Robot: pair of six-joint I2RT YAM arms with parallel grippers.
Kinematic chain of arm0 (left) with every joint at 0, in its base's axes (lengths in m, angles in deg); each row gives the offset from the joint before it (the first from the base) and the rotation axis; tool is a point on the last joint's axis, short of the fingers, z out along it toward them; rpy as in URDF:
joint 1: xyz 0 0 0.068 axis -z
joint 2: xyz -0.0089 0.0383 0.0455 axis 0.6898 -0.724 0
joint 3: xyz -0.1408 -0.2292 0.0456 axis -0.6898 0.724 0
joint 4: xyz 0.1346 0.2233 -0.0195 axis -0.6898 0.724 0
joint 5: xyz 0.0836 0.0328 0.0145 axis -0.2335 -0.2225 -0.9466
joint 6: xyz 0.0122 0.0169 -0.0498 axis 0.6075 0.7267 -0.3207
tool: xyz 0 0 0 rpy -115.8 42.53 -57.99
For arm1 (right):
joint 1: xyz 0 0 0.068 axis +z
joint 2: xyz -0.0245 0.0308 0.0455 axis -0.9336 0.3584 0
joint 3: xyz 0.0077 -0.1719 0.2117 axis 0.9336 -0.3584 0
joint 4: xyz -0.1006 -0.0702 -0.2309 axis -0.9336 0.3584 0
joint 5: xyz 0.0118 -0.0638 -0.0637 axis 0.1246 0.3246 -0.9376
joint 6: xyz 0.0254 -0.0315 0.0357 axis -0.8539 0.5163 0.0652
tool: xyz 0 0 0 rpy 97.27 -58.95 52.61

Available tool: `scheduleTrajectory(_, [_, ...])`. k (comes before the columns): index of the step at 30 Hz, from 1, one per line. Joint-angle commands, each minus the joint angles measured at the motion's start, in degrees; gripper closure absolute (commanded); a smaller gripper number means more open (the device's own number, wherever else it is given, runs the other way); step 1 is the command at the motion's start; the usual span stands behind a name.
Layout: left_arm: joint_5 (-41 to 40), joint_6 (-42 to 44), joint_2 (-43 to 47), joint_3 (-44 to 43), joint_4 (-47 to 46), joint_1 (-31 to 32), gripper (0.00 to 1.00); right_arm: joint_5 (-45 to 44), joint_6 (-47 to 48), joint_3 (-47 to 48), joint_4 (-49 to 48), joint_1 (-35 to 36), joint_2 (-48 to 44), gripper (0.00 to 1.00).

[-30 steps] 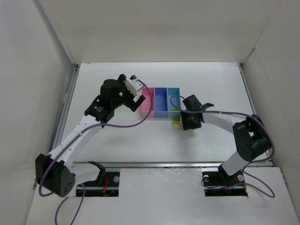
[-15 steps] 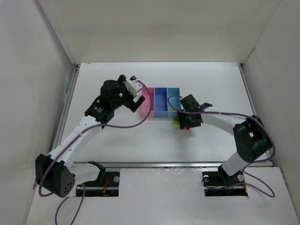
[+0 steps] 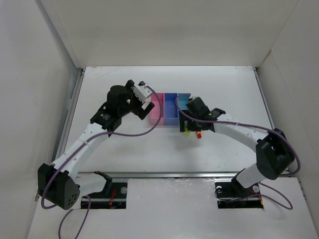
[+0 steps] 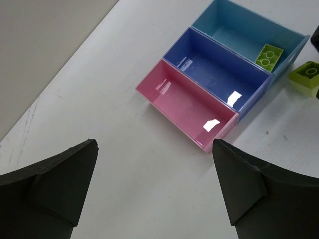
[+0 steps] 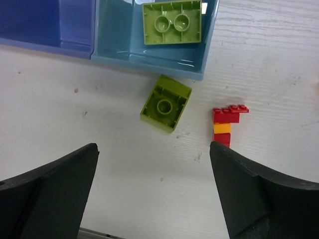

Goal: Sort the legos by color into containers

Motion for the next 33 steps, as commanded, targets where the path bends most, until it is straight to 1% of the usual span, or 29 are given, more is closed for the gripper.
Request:
scheduleTrajectory(1, [1.23, 0.09, 1.72, -0.42, -1.97, 0.41, 0.0, -2.8, -3.49, 3.39, -1.17, 0.73, 3.33, 0.04])
scheduleTrajectory(5, [1.23, 0.62, 1.72, -0.42, -1.44, 0.41, 0.0, -4.2, -3.49, 5.32, -2.58, 0.73, 6.58, 0.12])
scheduleTrajectory(9, [1.75, 0.1, 1.72, -0.42, -1.44, 0.41, 0.0, -8.51, -5.24, 5.95, -1.53, 0.73, 7.21, 0.18])
scheduleTrajectory(10, [1.75, 0.09, 1.72, -0.42, -1.44, 0.41, 0.0, -9.04, -5.25, 5.95, -2.39, 0.73, 7.21, 0.18])
scheduleTrajectory(13, [1.75, 0.09, 1.72, 0.1, -1.44, 0.41, 0.0, -9.04, -4.55, 4.63, -4.86, 0.73, 8.26, 0.23])
scheduleTrajectory(16, [1.75, 0.09, 1.72, 0.1, -1.44, 0.41, 0.0, -7.73, -3.15, 7.0, -4.34, 0.73, 11.41, 0.28])
scheduleTrajectory(21, [1.75, 0.09, 1.72, 0.1, -1.44, 0.41, 0.0, -5.88, -3.14, 5.78, -4.42, 0.73, 11.95, 0.28])
scheduleTrajectory(23, [1.75, 0.62, 2.24, 0.63, -1.44, 0.41, 0.0, -5.88, -3.14, 5.25, -4.95, 0.73, 11.43, 0.3])
scheduleTrajectory(25, [1.75, 0.62, 2.25, 0.63, -1.44, 0.41, 0.0, -5.17, -3.14, 5.24, -4.95, 0.73, 11.95, 0.35])
scheduleTrajectory(26, [1.75, 0.62, 2.25, 0.63, -1.44, 0.41, 0.0, -5.17, -3.14, 5.24, -4.95, 0.73, 12.48, 0.4])
scheduleTrajectory(29, [1.75, 0.62, 2.25, 0.63, -1.44, 0.41, 0.0, -5.17, -3.14, 5.24, -5.48, 0.73, 12.48, 0.49])
scheduleTrajectory(30, [1.75, 0.62, 2.25, 0.63, -1.44, 0.41, 0.0, -5.17, -3.14, 5.24, -5.48, 0.73, 12.48, 0.58])
scheduleTrajectory(31, [1.75, 0.62, 2.25, 0.63, -1.44, 0.41, 0.0, -5.17, -3.14, 5.24, -5.48, 0.73, 12.48, 0.61])
scheduleTrajectory(32, [1.75, 0.62, 2.25, 0.63, -1.44, 0.41, 0.0, -5.17, -3.14, 5.24, -5.48, 0.73, 12.48, 0.61])
scheduleTrajectory(33, [1.75, 0.62, 2.25, 0.63, -1.44, 0.41, 0.0, -4.65, -3.14, 5.24, -5.48, 0.73, 12.48, 0.57])
